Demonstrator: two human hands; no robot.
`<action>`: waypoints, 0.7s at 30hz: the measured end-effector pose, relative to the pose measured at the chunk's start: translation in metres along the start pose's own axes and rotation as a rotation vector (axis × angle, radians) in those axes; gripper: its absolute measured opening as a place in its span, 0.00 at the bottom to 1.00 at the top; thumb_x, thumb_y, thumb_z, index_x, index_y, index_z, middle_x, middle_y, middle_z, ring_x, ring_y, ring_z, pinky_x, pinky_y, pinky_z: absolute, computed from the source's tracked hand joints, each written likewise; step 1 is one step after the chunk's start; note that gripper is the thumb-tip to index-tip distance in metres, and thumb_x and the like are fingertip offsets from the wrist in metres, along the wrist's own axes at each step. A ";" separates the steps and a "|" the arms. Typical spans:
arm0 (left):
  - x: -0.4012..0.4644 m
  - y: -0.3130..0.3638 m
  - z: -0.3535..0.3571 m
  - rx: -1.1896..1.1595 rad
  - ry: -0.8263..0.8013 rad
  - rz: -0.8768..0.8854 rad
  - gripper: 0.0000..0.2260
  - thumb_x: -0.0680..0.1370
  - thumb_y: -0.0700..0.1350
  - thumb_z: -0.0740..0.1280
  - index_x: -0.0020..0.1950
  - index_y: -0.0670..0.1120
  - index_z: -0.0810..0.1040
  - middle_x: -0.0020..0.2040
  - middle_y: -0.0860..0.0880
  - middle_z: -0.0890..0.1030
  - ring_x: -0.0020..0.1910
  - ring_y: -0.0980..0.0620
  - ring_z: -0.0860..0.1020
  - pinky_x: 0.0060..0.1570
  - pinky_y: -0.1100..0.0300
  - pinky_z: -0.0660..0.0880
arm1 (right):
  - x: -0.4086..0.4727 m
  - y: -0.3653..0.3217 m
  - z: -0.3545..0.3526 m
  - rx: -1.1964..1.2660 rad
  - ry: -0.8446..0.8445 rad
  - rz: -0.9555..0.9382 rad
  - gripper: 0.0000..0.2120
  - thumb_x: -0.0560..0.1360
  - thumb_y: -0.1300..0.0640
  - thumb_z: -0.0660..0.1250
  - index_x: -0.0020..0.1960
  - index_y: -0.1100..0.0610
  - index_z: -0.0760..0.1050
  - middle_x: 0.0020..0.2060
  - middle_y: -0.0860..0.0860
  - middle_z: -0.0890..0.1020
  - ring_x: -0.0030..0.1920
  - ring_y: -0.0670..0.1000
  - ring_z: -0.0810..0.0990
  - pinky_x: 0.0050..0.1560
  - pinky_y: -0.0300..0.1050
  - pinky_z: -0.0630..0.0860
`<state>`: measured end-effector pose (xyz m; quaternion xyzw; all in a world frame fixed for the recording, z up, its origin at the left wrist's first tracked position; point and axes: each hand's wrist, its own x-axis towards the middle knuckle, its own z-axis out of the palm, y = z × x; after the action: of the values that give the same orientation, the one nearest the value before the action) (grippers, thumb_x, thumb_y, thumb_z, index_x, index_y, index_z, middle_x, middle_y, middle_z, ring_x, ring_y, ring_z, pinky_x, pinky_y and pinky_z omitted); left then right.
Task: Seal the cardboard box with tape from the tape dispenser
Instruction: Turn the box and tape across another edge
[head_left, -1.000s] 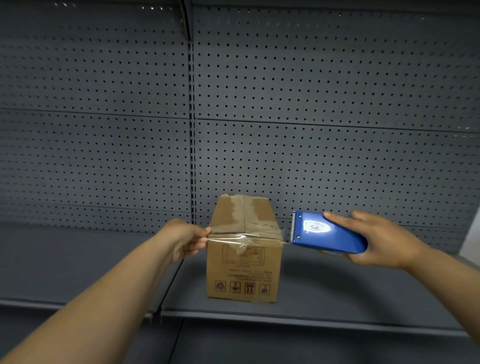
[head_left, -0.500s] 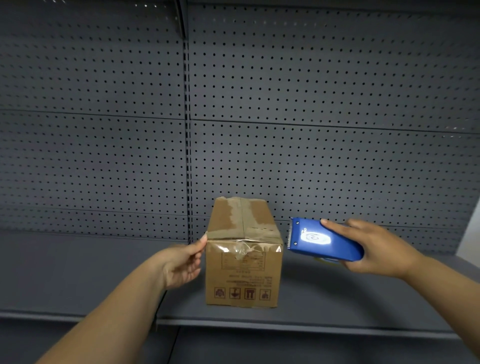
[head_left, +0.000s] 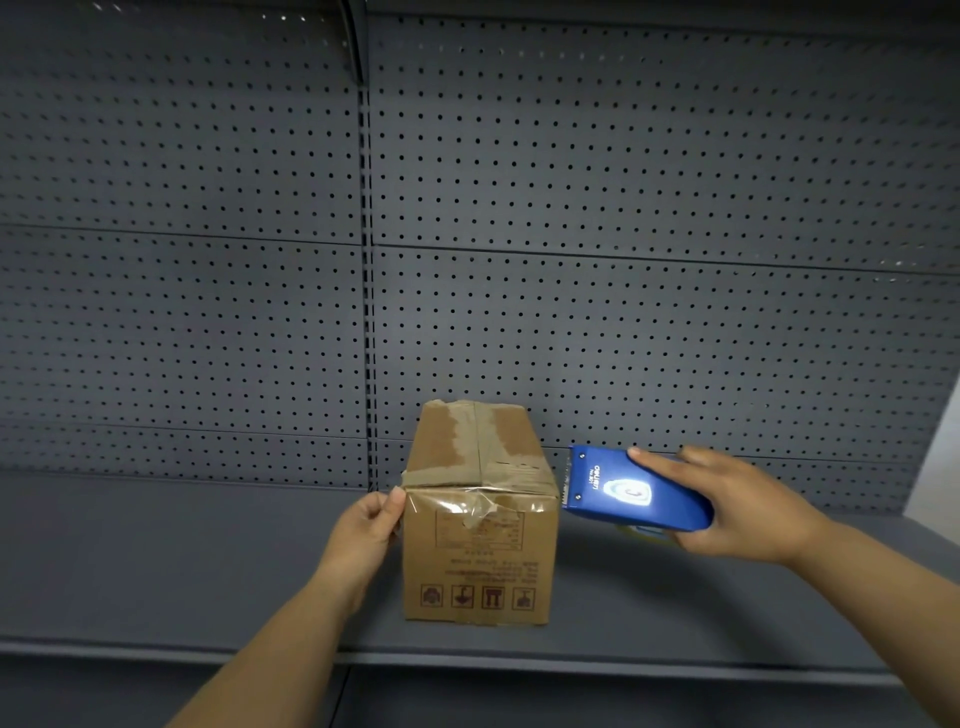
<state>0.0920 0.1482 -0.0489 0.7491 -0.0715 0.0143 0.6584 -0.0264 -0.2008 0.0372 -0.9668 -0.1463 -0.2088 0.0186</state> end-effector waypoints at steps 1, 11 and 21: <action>0.000 -0.001 0.002 0.025 0.031 0.032 0.19 0.77 0.56 0.59 0.44 0.40 0.78 0.45 0.39 0.82 0.46 0.42 0.78 0.50 0.51 0.74 | 0.000 0.000 0.000 0.000 0.002 -0.001 0.44 0.63 0.47 0.70 0.66 0.25 0.44 0.40 0.38 0.67 0.40 0.45 0.69 0.39 0.41 0.73; 0.002 0.000 -0.037 0.539 0.087 0.138 0.11 0.73 0.54 0.67 0.35 0.50 0.72 0.34 0.51 0.77 0.37 0.49 0.75 0.42 0.53 0.71 | 0.004 -0.003 -0.003 0.016 -0.005 -0.006 0.42 0.63 0.47 0.67 0.64 0.24 0.44 0.41 0.42 0.69 0.42 0.42 0.68 0.37 0.33 0.65; -0.014 0.092 0.031 0.971 -0.081 0.684 0.26 0.77 0.59 0.39 0.73 0.57 0.58 0.73 0.55 0.62 0.73 0.55 0.58 0.72 0.56 0.48 | 0.005 -0.003 -0.009 0.014 -0.037 0.017 0.41 0.66 0.48 0.70 0.65 0.28 0.46 0.41 0.41 0.68 0.43 0.41 0.68 0.37 0.29 0.63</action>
<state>0.0640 0.1074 0.0363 0.8988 -0.3192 0.2284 0.1953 -0.0264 -0.1975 0.0473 -0.9715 -0.1398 -0.1897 0.0242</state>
